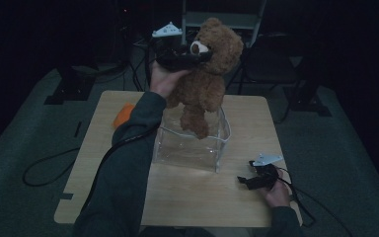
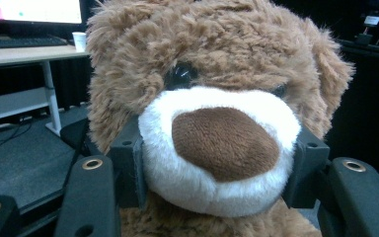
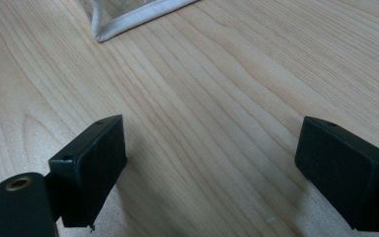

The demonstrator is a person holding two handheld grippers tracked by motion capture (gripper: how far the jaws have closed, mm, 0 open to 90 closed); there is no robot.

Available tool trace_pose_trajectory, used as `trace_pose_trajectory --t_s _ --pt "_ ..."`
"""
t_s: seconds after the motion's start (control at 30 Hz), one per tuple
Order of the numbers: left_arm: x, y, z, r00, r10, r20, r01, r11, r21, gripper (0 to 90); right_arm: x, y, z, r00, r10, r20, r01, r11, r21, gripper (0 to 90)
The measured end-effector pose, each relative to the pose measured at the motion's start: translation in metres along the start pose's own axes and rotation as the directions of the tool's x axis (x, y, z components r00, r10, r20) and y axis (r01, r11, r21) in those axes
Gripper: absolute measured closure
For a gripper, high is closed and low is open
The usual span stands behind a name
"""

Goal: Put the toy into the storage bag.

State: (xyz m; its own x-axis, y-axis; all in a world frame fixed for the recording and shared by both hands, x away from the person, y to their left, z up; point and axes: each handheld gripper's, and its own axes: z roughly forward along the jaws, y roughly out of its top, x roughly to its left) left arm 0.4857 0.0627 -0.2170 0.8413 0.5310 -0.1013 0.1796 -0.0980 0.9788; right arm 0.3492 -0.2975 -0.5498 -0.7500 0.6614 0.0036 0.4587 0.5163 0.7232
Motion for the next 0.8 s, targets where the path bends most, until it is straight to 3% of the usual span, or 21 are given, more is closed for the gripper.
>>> trace_pose_trajectory --t_s 0.27,0.5,0.63,0.8 --pt "-0.001 -0.005 0.008 1.0 -0.001 0.009 0.001 0.9999 0.011 41.3 0.0 0.0 0.0 1.0 -0.001 0.0 0.001 1.0 -0.001 11.5" --pt "0.005 -0.01 0.012 0.9995 -0.016 -0.029 0.017 0.9995 0.028 41.3 0.0 0.0 0.0 1.0 -0.001 0.001 0.001 1.0 0.0 11.5" --pt "0.012 -0.012 0.01 0.9979 -0.034 -0.056 0.035 0.9993 0.013 41.3 0.0 0.0 0.0 1.0 -0.001 0.001 0.001 1.0 0.0 11.4" --pt "0.015 -0.016 0.009 0.9954 -0.025 -0.092 0.027 0.9994 0.02 41.2 0.0 0.0 0.0 1.0 0.0 0.0 0.0 1.0 0.0 11.4"
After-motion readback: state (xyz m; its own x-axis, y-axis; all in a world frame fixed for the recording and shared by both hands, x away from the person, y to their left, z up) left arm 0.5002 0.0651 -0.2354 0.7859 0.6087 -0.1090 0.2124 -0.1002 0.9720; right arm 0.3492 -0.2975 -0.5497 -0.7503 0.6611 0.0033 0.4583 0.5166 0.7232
